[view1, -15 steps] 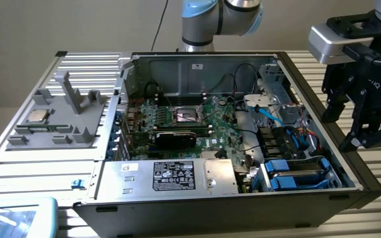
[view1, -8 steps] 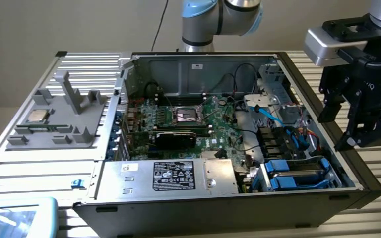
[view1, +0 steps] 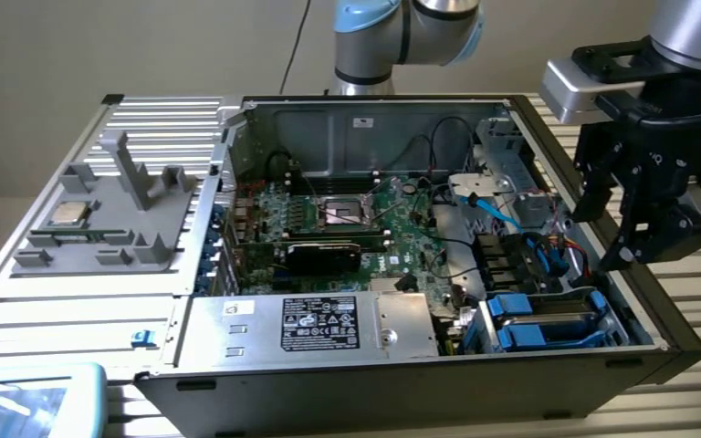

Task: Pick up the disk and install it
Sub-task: 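Insert the first disk wire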

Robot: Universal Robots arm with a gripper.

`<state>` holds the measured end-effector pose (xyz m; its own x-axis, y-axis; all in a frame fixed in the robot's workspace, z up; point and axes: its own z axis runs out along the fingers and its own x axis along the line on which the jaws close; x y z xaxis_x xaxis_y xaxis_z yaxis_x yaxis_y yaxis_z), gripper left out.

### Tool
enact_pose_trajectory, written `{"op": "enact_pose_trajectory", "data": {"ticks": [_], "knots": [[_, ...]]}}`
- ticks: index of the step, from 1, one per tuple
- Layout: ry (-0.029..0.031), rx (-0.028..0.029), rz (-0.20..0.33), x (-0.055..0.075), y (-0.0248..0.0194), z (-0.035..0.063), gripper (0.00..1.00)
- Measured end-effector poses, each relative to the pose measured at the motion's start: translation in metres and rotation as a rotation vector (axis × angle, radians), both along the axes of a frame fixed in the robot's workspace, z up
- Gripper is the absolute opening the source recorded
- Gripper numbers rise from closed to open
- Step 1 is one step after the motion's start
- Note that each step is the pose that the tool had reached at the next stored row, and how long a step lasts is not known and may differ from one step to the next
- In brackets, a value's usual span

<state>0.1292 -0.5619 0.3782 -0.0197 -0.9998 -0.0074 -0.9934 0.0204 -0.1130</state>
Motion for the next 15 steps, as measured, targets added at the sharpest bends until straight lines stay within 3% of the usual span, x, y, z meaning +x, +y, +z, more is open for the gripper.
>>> {"op": "enact_pose_trajectory", "data": {"ticks": [4,8,10,13,15], "knots": [[0.0000,0.0002,-0.004,0.000,0.0069,-0.0073,0.60],[0.0000,0.0034,-0.045,0.000,0.0073,-0.0132,0.60],[-0.0006,0.0078,-0.067,0.000,0.0073,-0.0150,0.60],[-0.0043,0.0206,-0.078,-0.001,0.0082,-0.0164,0.60],[-0.0053,0.0238,-0.080,-0.001,0.0102,-0.0180,0.60]]}}
